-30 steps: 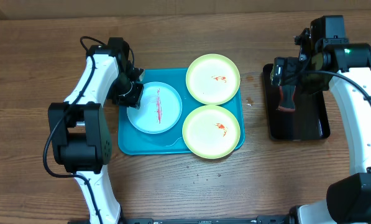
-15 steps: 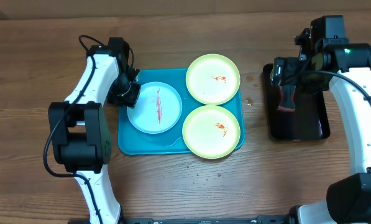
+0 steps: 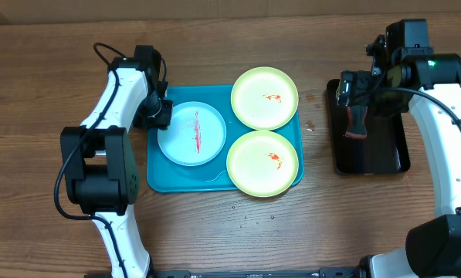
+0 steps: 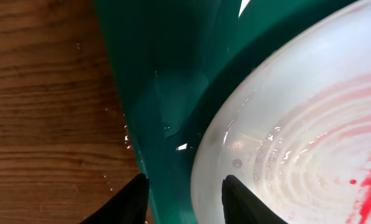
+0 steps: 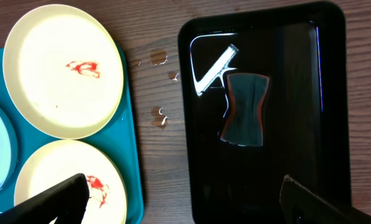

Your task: Clean dirty plates on tray and stack at the side

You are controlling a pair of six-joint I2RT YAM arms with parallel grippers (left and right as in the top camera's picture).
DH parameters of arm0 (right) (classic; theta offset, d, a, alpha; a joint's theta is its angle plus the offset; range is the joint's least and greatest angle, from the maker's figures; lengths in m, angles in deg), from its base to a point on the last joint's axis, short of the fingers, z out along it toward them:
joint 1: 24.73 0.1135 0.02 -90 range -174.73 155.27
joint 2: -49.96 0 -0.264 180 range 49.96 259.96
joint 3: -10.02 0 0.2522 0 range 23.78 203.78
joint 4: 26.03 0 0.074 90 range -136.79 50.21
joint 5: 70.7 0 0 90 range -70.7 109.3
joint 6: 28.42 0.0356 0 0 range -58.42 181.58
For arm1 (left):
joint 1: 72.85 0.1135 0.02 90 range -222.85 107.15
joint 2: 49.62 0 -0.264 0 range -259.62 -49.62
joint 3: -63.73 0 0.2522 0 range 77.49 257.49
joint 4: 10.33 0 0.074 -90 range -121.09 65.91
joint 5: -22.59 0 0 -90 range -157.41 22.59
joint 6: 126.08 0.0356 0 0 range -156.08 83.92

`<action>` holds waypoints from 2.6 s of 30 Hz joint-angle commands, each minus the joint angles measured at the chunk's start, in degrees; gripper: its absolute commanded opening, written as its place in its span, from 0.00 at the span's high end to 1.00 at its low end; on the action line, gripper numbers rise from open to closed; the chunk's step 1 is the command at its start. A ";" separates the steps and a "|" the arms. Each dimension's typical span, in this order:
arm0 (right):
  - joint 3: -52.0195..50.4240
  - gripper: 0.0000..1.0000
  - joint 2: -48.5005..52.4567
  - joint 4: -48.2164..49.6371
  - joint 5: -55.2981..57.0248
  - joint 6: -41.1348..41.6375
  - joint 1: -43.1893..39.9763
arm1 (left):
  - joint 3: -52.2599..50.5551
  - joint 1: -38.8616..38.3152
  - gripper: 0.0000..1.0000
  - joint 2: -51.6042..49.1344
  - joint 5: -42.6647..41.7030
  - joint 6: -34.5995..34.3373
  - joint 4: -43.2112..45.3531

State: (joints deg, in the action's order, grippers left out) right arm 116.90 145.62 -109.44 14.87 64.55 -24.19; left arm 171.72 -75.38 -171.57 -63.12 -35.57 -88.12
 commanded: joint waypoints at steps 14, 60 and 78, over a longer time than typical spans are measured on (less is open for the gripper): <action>1.27 0.05 0.74 0.74 0.52 -0.09 0.37 | -9.60 -0.04 0.96 -0.31 -7.28 -1.42 9.05; -0.13 0.73 27.80 9.64 5.64 -2.25 -6.25 | -9.60 -0.07 0.96 -0.31 -5.79 -1.40 10.73; -4.04 0.80 27.80 7.72 5.84 1.55 -6.23 | -9.60 -0.07 0.96 -0.31 -5.77 -1.36 10.93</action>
State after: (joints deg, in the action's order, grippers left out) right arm 114.28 172.50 -101.07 20.53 65.55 -30.57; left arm 163.85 -75.00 -170.15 -70.22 -37.43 -78.44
